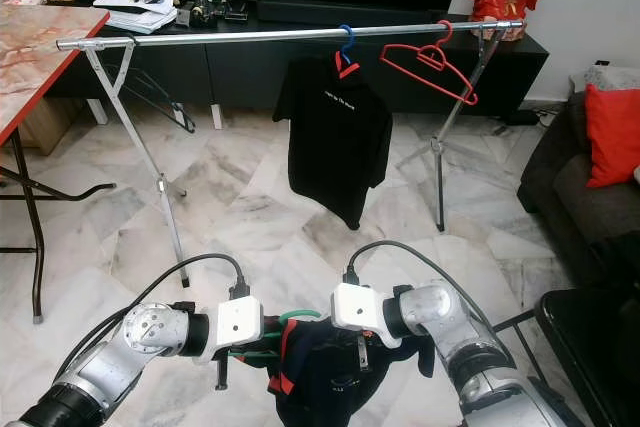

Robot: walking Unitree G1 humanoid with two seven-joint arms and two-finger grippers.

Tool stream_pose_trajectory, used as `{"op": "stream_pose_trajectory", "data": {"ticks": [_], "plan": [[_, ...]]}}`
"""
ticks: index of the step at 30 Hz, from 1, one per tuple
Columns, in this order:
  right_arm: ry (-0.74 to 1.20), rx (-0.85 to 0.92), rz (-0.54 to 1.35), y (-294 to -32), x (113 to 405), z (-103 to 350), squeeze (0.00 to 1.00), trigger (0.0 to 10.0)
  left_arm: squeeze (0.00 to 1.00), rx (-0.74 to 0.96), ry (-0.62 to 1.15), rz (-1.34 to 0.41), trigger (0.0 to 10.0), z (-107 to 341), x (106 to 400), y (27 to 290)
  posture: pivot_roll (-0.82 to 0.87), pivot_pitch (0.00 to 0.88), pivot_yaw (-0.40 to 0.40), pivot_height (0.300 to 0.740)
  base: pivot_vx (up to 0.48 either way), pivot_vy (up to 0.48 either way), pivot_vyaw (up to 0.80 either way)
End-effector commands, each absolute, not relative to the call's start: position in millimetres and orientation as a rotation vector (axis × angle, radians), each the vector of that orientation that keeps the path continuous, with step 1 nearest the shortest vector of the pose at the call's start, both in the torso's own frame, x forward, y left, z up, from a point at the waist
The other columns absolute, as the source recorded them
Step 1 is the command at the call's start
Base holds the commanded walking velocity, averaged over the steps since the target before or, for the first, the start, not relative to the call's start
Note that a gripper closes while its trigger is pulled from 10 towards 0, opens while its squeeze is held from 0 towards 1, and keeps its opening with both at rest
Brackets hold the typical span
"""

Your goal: Hang hanger

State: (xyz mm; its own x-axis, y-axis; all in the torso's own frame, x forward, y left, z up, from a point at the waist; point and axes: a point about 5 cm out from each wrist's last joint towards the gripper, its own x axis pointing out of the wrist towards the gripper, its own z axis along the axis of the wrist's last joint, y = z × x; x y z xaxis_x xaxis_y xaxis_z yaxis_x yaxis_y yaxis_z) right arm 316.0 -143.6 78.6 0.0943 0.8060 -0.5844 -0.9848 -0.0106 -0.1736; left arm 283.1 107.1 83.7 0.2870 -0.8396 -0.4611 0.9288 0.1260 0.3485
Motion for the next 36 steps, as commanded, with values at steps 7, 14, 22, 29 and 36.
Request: {"op": "stream_pose_trajectory", "data": {"ticks": [7, 14, 22, 29, 36], "plan": [[0.4, -0.597, 1.492, -144, 310, 70, 0.0, 0.0, 0.0, 0.67, 0.099, -1.267, 10.0, 96, 292, 105, 0.05, 0.086, -0.11, 0.74, 0.0, 0.0, 0.0], [0.408, -0.596, 1.495, -144, 308, 67, 0.0, 0.0, 0.0, 0.65, 0.155, -1.29, 10.0, 94, 290, 109, 0.05, 0.076, -0.107, 0.74, 0.0, 0.0, 0.0], [0.42, -0.602, 1.496, -145, 305, 64, 0.0, 0.0, 0.0, 0.619, 0.186, -1.317, 10.0, 95, 289, 110, 0.05, 0.057, -0.1, 0.74, 0.0, 0.0, 0.0], [0.432, -0.61, 1.5, -146, 304, 62, 0.0, 0.0, 1.0, 0.618, 0.217, -1.338, 10.0, 93, 286, 114, 0.05, 0.042, -0.094, 0.74, 0.0, 0.0, 0.0], [0.461, -0.642, 1.501, -150, 300, 57, 0.0, 0.0, 1.0, 0.619, 0.253, -1.375, 10.0, 91, 281, 117, 0.05, 0.045, -0.091, 0.74, 0.0, 0.0, 0.0]]}}
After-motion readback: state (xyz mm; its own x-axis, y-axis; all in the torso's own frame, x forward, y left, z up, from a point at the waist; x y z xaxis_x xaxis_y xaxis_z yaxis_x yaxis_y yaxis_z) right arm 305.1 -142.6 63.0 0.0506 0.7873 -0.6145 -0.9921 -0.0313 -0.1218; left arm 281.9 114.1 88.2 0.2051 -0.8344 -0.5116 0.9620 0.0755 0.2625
